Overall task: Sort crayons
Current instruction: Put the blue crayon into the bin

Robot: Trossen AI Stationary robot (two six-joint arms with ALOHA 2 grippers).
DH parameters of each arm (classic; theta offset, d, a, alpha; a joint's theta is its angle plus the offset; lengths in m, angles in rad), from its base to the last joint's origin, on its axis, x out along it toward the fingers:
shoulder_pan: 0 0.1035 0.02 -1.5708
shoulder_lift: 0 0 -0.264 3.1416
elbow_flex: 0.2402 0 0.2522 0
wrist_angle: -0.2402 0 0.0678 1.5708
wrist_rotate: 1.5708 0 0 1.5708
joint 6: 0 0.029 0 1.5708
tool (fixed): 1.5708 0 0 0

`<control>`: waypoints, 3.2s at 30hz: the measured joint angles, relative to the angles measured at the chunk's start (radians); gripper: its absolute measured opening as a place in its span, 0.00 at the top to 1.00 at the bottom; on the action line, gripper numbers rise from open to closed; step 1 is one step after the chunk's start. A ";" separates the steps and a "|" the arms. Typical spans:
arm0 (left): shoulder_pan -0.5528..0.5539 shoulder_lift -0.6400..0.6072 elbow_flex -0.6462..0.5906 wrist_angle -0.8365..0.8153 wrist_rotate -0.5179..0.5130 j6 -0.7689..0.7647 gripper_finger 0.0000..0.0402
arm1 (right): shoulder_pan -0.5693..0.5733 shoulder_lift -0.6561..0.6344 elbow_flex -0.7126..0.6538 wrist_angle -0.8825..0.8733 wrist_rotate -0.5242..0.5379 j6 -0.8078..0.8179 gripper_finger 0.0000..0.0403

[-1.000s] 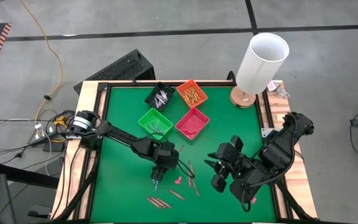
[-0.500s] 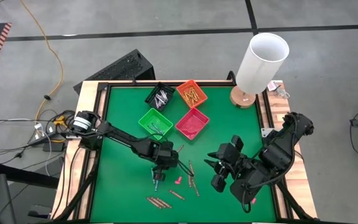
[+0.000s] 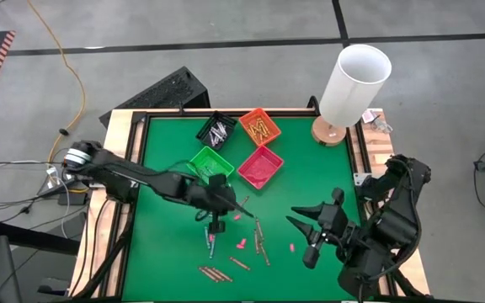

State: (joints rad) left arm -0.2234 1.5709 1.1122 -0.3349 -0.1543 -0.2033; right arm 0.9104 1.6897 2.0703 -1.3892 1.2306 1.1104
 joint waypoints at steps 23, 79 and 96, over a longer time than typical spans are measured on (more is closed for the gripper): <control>0.000 -0.413 0.002 0.529 -0.074 -0.011 0.99 | -0.247 -0.042 -0.127 0.491 -0.174 -0.562 0.69; -0.016 -0.427 0.003 0.765 -0.194 0.238 0.99 | -0.673 -0.006 -0.127 1.063 -0.788 -1.018 0.96; -0.019 -0.480 0.004 0.509 -0.468 0.153 0.58 | -0.735 -0.016 -0.128 0.965 -0.710 -0.936 0.99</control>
State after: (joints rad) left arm -0.2420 1.0905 1.1164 0.1742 -0.6227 -0.0501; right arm 0.1750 1.6741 1.9427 -0.4241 0.5209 0.1743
